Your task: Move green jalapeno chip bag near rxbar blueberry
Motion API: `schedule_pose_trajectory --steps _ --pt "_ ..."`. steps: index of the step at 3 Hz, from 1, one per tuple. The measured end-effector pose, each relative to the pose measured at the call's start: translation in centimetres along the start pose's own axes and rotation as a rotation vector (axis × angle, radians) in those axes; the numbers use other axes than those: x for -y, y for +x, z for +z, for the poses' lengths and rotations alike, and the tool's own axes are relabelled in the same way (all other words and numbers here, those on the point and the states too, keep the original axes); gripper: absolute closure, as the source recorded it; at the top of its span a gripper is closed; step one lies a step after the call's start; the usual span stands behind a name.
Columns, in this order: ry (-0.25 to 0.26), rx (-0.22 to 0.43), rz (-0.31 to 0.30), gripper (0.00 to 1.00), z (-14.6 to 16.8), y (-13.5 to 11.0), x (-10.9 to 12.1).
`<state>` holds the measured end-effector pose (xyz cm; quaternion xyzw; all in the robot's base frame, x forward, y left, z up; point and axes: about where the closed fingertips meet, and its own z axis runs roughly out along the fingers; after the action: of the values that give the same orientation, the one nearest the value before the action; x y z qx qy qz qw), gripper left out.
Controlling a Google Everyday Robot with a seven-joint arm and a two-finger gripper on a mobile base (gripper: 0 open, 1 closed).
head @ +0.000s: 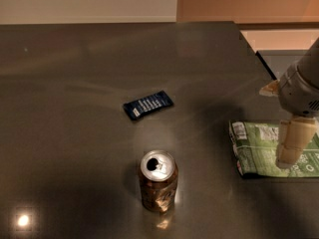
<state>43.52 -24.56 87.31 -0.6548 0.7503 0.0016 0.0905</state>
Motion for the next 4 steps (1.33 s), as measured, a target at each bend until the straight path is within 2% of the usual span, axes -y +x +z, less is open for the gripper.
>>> schedule_pose_trajectory --steps 1,4 --pt "-0.02 -0.004 0.007 0.0 1.3 0.4 -0.1" --pt "-0.036 0.023 0.035 0.0 3.9 1.2 -0.8"
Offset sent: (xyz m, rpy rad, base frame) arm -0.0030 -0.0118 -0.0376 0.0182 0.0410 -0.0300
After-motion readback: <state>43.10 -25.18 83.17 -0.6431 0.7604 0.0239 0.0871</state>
